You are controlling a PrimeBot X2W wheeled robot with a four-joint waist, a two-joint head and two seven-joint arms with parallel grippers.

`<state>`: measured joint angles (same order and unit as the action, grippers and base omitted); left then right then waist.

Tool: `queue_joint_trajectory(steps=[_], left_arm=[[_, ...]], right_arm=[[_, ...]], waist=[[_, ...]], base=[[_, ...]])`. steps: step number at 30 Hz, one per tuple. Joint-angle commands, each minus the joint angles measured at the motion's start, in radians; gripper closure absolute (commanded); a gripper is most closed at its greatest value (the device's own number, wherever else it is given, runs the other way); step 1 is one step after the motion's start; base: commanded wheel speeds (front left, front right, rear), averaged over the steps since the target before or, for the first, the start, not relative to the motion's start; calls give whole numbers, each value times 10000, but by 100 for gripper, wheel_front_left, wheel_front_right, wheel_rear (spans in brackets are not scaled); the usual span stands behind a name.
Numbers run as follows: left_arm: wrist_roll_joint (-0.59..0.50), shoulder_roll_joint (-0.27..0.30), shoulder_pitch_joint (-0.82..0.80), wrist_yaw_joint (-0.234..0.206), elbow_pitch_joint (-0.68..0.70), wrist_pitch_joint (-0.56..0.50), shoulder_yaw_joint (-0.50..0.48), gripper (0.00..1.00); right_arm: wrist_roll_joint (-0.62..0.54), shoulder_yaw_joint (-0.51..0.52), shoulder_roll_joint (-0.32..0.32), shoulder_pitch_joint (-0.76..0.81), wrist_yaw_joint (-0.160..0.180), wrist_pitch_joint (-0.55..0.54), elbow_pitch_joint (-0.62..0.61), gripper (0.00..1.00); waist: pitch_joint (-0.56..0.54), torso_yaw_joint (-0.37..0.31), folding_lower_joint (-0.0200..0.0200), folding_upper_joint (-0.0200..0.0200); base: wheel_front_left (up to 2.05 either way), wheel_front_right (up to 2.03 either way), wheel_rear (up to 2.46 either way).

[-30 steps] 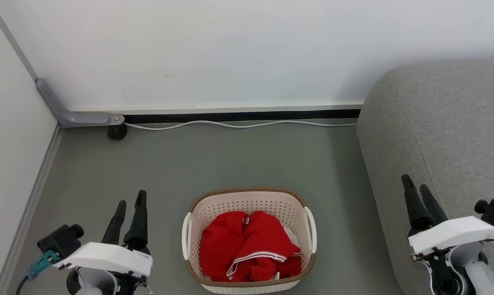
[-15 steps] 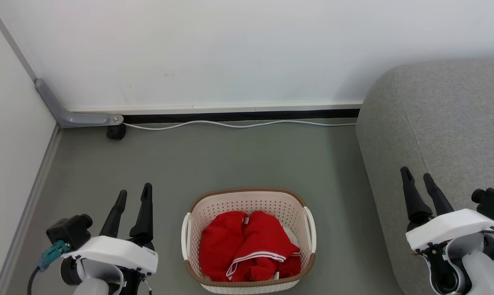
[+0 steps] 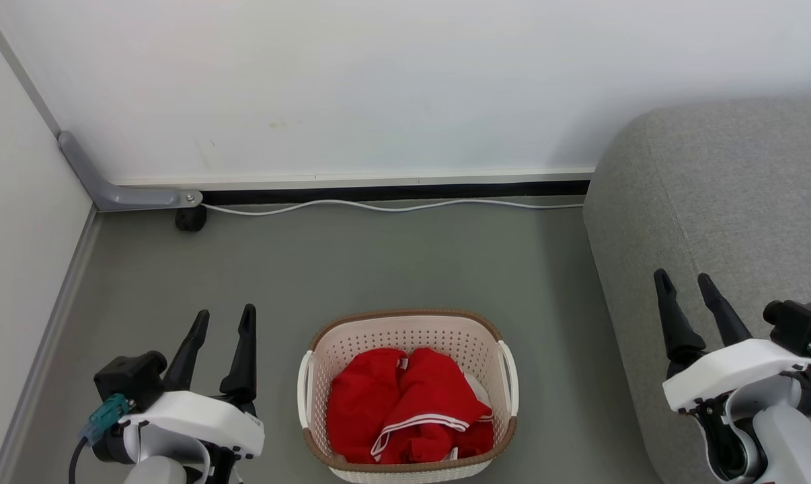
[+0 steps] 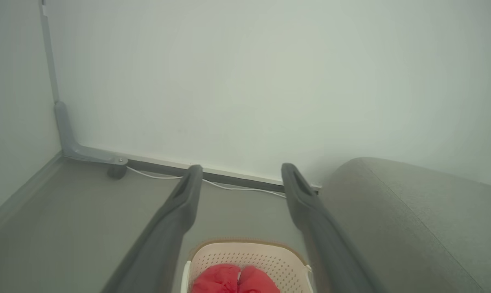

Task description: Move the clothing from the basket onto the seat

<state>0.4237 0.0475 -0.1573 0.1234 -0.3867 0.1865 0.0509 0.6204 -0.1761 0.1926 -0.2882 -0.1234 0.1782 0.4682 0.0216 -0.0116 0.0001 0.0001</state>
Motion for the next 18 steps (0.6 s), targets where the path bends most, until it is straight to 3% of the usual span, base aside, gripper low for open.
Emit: queue_joint_trajectory(steps=[1, 18], left_arm=[[-320, 134, -603, 58, 193, 126, -275, 0], [-2476, 73, -792, 71, -180, 655, -504, 0]], right_arm=[[-283, -218, 168, -421, -65, 211, -174, 0], [-2445, -83, 311, -738, -72, 738, 322, 0]], waist=[[-6, -4, 0, -1], [28, 4, 0, -1]], base=[[0, 0, 0], [0, 0, 0]])
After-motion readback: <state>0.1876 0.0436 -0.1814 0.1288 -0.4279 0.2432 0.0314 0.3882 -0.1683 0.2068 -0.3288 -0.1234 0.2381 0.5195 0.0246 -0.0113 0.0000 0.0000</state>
